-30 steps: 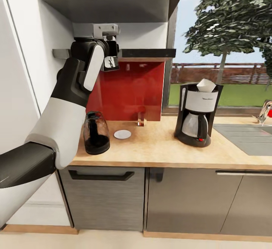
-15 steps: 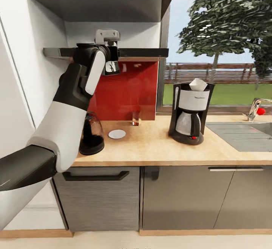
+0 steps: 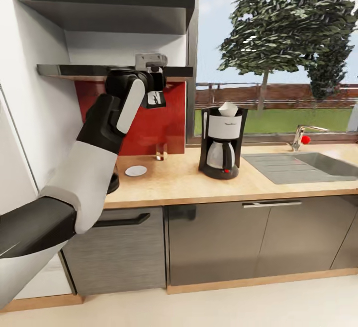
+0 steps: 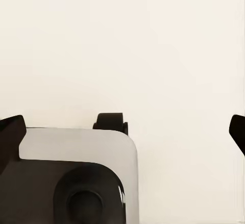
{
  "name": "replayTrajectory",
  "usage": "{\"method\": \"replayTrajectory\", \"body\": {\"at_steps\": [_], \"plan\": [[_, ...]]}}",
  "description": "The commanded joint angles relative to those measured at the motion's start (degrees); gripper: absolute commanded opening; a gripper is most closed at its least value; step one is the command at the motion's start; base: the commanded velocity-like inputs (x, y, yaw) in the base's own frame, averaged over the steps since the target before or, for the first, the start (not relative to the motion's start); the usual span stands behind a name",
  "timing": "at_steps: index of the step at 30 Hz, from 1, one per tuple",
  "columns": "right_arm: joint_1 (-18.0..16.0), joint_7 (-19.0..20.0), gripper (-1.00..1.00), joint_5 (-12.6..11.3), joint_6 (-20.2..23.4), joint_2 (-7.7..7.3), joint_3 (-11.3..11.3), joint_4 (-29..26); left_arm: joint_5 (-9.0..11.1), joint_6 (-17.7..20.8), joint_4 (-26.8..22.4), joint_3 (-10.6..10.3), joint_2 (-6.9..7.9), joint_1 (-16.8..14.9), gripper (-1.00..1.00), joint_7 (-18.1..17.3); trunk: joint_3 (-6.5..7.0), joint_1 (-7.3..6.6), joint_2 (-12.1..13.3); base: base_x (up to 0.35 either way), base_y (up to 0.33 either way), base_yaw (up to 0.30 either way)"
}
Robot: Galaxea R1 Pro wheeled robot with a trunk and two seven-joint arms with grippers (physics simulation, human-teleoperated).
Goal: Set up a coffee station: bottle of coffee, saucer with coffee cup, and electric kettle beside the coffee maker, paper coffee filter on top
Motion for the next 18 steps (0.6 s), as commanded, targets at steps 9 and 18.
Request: {"method": "replayTrajectory", "body": {"at_steps": [9, 18], "plan": [[-0.02, 0.28, 1.0, -0.44, -0.18, -0.36, 0.1, 0.06, 0.75, -2.15, -0.12, -3.14, 0.0, 4.63, -1.0, 0.68, -0.06, -0.03, -0.05, -0.096, -0.058, -0.009], [0.05, 0.34, 1.0, -0.44, -0.18, -0.7, 0.07, 0.06, 0.74, -9.35, 1.77, -3.53, 0.0, 12.96, -1.0, 0.61, -0.06, -0.03, -0.05, -0.003, -0.002, 0.0]]}}
